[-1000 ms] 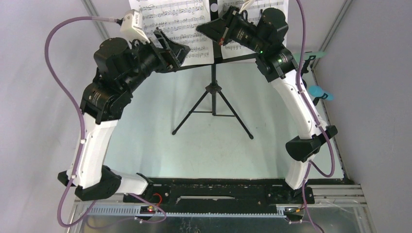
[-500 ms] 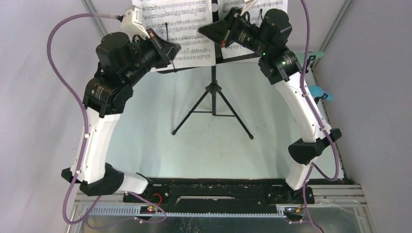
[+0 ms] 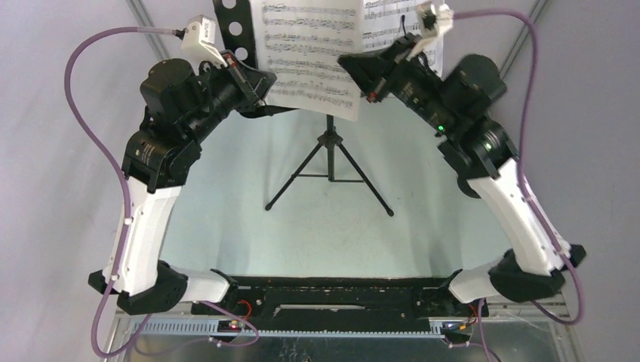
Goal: Pack up the instrument practice props
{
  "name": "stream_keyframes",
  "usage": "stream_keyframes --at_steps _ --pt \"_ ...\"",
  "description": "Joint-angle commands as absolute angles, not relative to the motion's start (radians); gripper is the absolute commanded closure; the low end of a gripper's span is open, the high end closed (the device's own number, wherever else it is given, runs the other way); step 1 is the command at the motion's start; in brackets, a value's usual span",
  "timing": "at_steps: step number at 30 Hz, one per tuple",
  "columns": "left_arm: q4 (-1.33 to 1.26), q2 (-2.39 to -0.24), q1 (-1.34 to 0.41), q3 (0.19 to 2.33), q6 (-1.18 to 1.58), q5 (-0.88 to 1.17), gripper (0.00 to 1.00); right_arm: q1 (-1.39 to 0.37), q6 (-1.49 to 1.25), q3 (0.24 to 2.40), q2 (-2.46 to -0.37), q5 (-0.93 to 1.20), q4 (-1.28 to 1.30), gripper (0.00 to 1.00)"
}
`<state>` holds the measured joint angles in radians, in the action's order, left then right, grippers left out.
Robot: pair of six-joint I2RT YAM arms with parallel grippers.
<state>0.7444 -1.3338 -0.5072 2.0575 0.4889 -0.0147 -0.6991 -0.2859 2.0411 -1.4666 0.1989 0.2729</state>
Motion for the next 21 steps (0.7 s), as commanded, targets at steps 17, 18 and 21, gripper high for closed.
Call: stream_keyframes --at_steps 17,18,21 --pt "0.694 -1.184 -0.507 1.983 0.413 0.004 0.17 -0.833 -0.331 1.173 -0.677 -0.098 0.453 1.0" --pt "0.704 -1.171 -0.507 1.974 0.405 0.002 0.13 -0.837 -0.353 1.146 -0.663 -0.101 0.474 1.0" --pt "0.718 -1.096 -0.506 1.909 0.385 -0.046 0.03 -0.849 -0.39 1.069 -0.628 -0.115 0.51 1.0"
